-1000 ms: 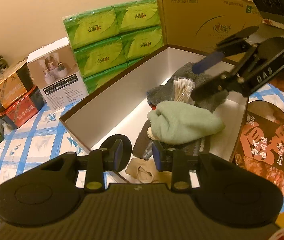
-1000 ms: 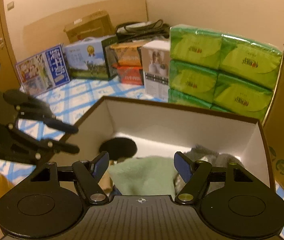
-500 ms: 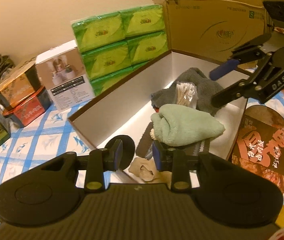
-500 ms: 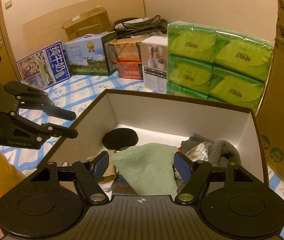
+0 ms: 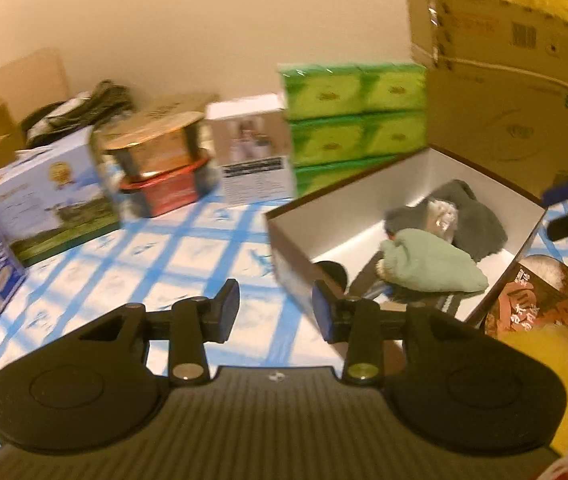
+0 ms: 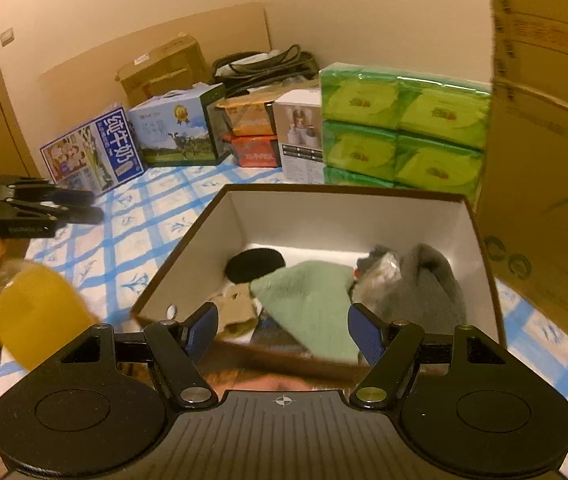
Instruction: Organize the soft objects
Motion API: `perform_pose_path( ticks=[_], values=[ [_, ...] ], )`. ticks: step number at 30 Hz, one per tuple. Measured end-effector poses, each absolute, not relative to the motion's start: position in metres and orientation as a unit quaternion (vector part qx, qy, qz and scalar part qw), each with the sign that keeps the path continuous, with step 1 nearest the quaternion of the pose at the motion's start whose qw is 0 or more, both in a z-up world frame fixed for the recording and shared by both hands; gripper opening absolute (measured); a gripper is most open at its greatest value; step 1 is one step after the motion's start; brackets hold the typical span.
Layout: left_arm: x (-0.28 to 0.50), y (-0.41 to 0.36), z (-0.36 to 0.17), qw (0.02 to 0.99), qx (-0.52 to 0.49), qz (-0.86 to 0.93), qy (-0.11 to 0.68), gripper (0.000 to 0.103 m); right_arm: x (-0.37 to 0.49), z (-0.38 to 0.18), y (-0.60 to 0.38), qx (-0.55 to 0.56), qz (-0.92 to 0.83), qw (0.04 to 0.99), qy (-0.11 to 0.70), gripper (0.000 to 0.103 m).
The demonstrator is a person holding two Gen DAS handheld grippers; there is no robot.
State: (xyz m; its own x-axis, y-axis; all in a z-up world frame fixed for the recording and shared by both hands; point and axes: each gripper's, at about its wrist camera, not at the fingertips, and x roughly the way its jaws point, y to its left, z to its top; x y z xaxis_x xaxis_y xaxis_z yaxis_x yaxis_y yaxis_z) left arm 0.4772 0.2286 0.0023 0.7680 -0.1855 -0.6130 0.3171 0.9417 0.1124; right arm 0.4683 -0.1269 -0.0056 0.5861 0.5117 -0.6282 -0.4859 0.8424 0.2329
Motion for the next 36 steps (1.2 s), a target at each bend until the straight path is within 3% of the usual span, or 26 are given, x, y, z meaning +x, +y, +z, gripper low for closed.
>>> perform_pose_path(
  ticks=[10,14,18,20,23,27,36],
  values=[
    [0.378,0.234,0.029,0.946,0.083,-0.034,0.31,0.044,0.376,0.009,-0.153,0.049,0.245,0.899,0.358,0.075],
    [0.333,0.209,0.027,0.945,0.077,-0.017,0.316,0.057,0.336,0.005,-0.159,0.055,0.238,0.897,0.368,0.075],
    [0.284,0.173,0.019,0.942,0.059,-0.011,0.329,0.058,0.298,-0.004,-0.161,0.039,0.23,0.898,0.374,0.076],
    [0.261,0.154,0.017,0.941,0.052,-0.011,0.334,0.065,0.278,-0.01,-0.161,0.035,0.226,0.895,0.383,0.076],
    [0.226,0.129,0.015,0.943,0.04,-0.007,0.331,0.066,0.254,-0.017,-0.161,0.037,0.223,0.892,0.391,0.076],
    [0.18,0.102,0.014,0.943,0.015,0.011,0.333,0.083,0.218,-0.023,-0.16,0.029,0.212,0.888,0.407,0.076],
    [0.095,0.059,0.005,0.934,-0.012,0.064,0.352,0.084,0.149,-0.025,-0.173,0.039,0.215,0.88,0.422,0.076]
  ],
)
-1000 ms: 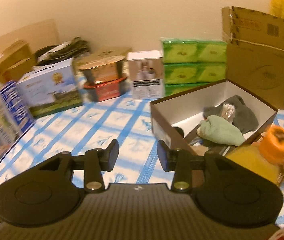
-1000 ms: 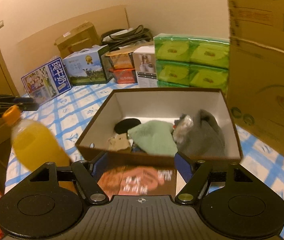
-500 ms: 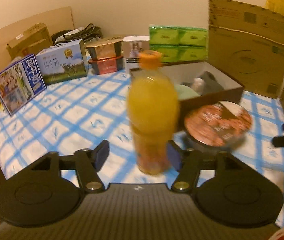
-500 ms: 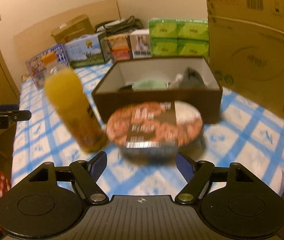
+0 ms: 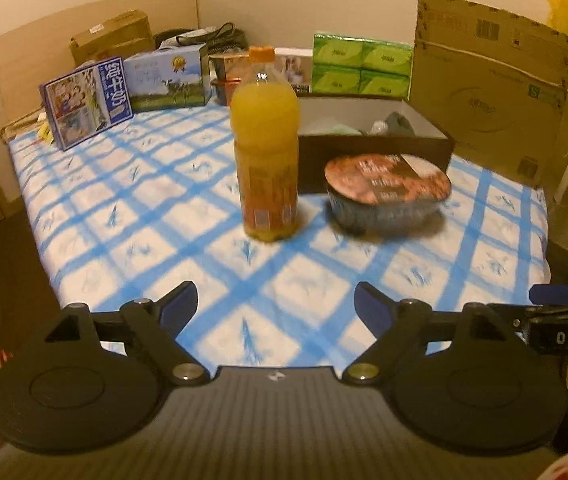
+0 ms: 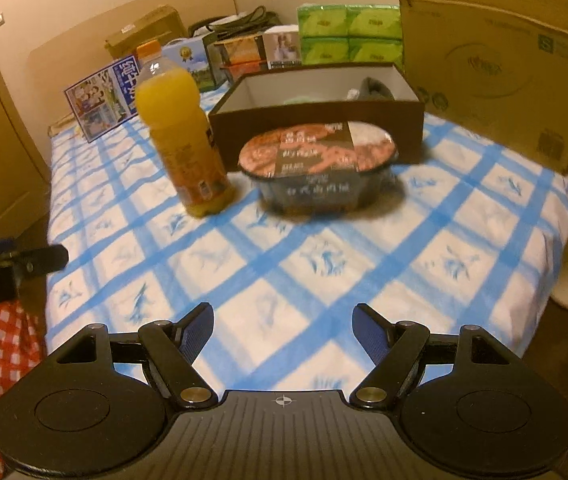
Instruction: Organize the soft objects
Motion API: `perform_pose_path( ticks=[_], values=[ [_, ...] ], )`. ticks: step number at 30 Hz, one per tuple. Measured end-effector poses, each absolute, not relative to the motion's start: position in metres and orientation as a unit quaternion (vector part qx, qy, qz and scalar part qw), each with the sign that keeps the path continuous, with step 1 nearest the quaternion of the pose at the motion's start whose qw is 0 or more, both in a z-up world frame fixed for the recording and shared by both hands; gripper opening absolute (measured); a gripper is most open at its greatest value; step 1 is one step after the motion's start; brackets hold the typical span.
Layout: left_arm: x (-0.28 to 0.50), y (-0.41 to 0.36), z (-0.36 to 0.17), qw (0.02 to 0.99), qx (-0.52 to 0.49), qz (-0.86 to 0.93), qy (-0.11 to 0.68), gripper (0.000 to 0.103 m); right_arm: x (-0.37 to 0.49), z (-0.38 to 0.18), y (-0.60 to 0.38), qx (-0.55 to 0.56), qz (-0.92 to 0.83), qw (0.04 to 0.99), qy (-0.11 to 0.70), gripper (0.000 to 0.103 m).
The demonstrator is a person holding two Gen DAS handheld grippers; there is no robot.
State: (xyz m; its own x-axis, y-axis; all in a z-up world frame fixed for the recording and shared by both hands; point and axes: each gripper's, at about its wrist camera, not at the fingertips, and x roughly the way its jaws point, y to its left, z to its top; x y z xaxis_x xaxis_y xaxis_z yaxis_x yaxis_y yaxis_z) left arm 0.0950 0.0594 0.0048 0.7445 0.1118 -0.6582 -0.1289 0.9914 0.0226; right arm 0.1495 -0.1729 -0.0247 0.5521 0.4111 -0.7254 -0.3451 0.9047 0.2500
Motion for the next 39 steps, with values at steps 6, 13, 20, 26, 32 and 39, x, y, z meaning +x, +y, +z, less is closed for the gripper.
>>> perform_pose_path(
  ticks=[6,13,20,26,32,39],
  values=[
    [0.048,0.036,0.003,0.926,-0.011,0.07,0.37,0.084,0.111,-0.018,-0.177,0.043,0.217,0.871,0.439,0.076],
    [0.01,0.023,-0.007,0.918,-0.031,0.067,0.39,0.084,0.079,-0.017,-0.186,0.053,0.215,0.861,0.458,0.076],
    [-0.004,0.014,-0.011,0.914,-0.045,0.062,0.399,0.083,0.069,-0.01,-0.187,0.03,0.216,0.861,0.459,0.076],
    [-0.002,0.008,-0.008,0.914,-0.039,0.059,0.399,0.083,0.063,-0.014,-0.189,0.019,0.214,0.865,0.452,0.076],
    [0.001,0.006,-0.009,0.913,-0.036,0.06,0.403,0.083,0.063,-0.017,-0.195,0.037,0.212,0.864,0.456,0.076],
    [0.004,0.004,-0.013,0.912,-0.032,0.055,0.405,0.083,0.065,-0.017,-0.197,0.04,0.212,0.862,0.458,0.076]
  ],
)
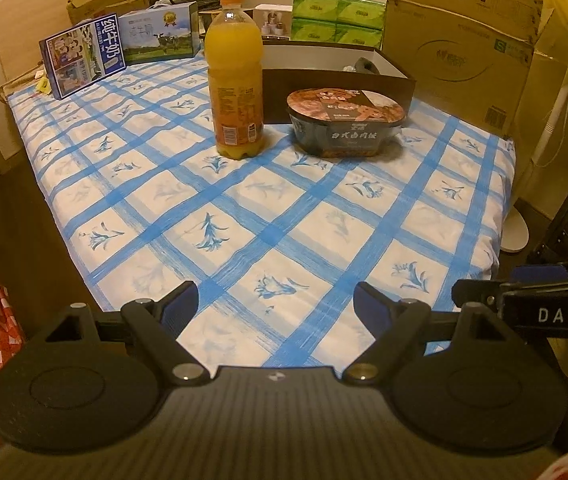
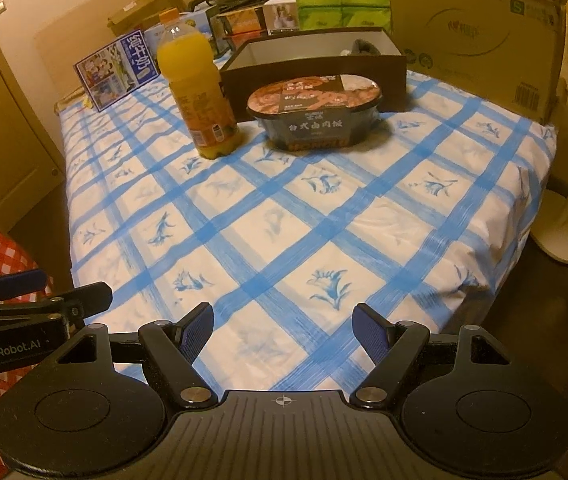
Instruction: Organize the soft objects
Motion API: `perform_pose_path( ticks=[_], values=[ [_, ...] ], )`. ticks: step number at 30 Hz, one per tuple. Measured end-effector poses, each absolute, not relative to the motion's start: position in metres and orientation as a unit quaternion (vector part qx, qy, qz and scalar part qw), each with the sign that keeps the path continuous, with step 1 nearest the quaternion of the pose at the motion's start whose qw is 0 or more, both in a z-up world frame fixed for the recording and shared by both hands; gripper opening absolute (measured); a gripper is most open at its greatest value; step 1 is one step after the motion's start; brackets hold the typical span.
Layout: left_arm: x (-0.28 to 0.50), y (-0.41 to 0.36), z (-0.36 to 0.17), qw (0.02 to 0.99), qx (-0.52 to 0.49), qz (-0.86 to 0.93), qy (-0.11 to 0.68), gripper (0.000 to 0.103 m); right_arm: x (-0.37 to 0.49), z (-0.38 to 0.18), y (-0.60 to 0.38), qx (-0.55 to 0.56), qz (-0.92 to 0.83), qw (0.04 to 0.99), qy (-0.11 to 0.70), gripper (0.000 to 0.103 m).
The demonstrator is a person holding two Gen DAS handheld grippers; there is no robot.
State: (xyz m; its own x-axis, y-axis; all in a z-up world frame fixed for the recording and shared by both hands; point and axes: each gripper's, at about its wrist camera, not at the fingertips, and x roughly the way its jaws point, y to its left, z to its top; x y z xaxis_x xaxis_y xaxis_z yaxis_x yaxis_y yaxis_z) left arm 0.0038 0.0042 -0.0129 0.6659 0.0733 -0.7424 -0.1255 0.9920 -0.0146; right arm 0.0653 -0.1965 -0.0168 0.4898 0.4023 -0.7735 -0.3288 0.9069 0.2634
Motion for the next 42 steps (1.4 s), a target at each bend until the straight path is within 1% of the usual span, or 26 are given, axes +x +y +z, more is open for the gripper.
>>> perform_pose_path(
  ticks=[42],
  values=[
    [0.0064,0.0053,-0.0068,0.914,-0.034,0.053,0.4,0.083,0.064,-0.0161,-0.1921,0.041,0.213,0.862,0.458,0.076]
  ],
)
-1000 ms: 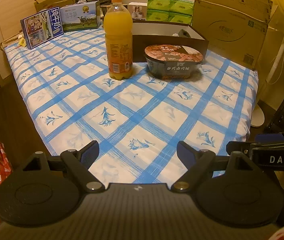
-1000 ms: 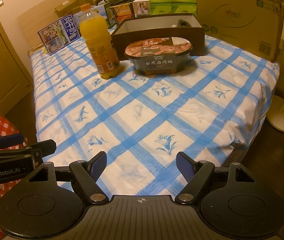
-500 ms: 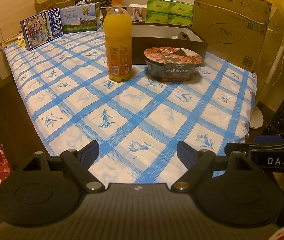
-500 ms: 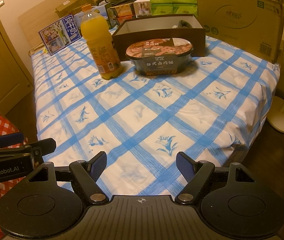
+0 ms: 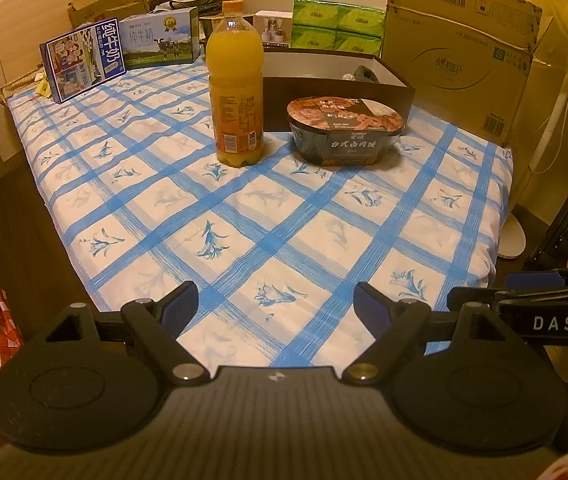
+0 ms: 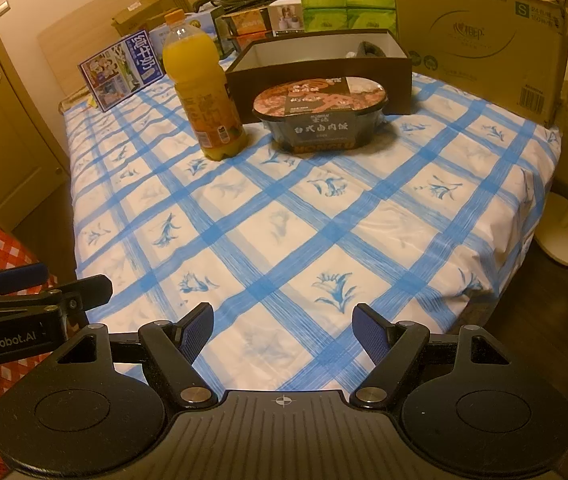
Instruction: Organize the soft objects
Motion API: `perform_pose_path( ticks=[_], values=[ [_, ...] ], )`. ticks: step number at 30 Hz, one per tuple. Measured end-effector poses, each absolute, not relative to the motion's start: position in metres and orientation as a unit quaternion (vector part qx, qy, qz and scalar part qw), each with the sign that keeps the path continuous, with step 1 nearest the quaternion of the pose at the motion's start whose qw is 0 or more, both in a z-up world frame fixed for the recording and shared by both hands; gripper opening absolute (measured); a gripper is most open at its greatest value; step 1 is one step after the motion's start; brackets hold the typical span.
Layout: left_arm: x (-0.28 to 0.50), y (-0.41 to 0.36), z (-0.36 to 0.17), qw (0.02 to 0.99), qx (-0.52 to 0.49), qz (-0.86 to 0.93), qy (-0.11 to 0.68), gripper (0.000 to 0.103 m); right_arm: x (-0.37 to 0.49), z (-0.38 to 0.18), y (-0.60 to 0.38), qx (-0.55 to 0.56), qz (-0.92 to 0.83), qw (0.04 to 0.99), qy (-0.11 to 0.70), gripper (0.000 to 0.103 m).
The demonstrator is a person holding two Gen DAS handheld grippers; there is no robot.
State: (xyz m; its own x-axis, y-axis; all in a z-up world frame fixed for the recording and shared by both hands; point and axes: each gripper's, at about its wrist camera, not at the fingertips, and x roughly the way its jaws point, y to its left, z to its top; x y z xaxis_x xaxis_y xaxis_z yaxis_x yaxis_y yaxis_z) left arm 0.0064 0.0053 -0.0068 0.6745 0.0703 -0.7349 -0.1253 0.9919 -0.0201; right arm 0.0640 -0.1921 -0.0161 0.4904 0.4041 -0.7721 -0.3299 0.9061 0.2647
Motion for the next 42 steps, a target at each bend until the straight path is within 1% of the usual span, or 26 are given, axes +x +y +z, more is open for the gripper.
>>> perform_pose_path(
  ticks=[42],
  values=[
    [0.0091,-0.0003,0.0014,0.917,-0.033,0.051,0.395,0.083,0.0665,-0.0124,-0.1911,0.047,0.214,0.861,0.459,0.076]
  ],
)
